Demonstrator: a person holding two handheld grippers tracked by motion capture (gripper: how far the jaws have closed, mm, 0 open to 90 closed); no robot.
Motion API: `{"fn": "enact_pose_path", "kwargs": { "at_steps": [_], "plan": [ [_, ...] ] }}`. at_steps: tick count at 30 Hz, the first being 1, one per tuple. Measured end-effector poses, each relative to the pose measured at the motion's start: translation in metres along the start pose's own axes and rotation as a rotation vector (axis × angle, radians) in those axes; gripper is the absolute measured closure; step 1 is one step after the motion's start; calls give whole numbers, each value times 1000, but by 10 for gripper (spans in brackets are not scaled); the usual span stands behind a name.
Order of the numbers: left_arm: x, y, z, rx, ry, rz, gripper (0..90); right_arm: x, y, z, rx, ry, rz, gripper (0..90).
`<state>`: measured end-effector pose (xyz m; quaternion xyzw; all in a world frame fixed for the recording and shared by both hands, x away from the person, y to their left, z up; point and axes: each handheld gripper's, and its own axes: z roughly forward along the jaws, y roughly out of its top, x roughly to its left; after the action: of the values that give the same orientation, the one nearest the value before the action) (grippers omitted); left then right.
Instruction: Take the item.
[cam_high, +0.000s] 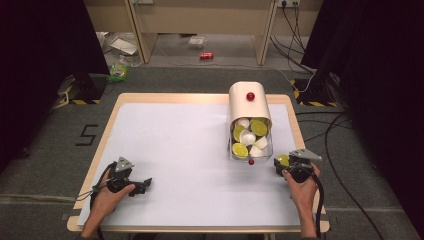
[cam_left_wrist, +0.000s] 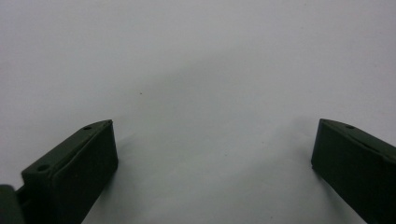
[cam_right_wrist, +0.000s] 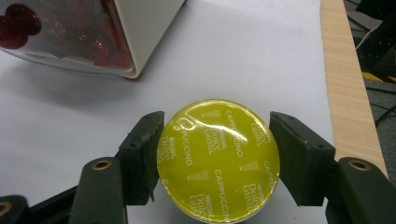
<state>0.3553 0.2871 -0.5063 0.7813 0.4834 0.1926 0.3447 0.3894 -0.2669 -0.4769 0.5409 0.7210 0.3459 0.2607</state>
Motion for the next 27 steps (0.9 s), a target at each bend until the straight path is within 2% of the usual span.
{"fn": "enact_pose_path", "kwargs": {
  "at_steps": [13, 27],
  "plan": [
    [0, 0, 0, 0, 0, 0, 0, 2, -1, 2, 14, 9, 1, 363],
    [0, 0, 0, 0, 0, 0, 0, -1, 1, -1, -20, 13, 5, 293]
  ]
}}
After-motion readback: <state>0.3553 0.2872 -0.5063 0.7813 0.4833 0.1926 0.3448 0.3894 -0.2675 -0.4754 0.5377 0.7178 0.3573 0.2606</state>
